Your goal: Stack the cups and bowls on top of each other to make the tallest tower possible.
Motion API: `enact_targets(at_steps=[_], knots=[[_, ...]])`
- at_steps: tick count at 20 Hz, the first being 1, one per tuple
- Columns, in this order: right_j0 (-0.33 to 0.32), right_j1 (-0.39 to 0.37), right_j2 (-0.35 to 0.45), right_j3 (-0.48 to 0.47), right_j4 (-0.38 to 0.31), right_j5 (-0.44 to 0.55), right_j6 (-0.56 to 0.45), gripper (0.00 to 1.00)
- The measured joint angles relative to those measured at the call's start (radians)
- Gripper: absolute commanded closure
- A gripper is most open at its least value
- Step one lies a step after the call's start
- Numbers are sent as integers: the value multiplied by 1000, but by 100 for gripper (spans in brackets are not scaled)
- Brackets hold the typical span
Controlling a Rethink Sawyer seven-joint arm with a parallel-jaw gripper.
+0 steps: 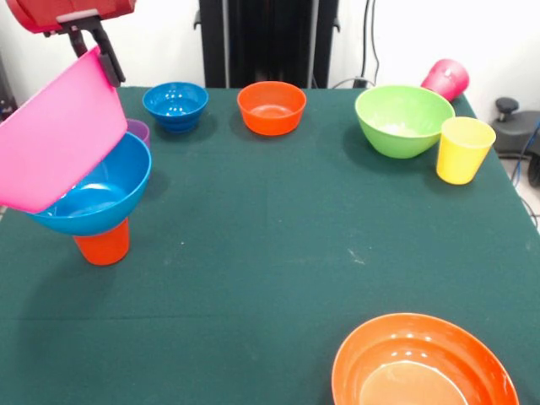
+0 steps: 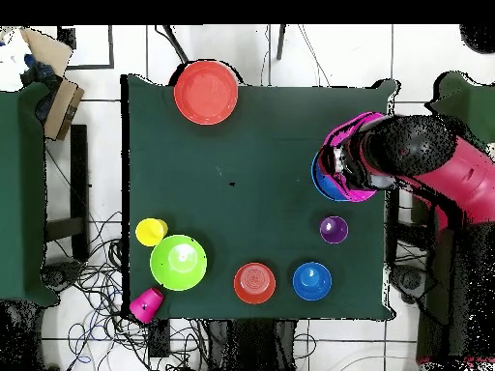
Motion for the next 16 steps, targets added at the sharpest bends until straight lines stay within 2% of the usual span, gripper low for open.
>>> enact_targets(at_steps=[16], knots=[[-12, -31, 12, 25, -61, 0, 0, 100]])
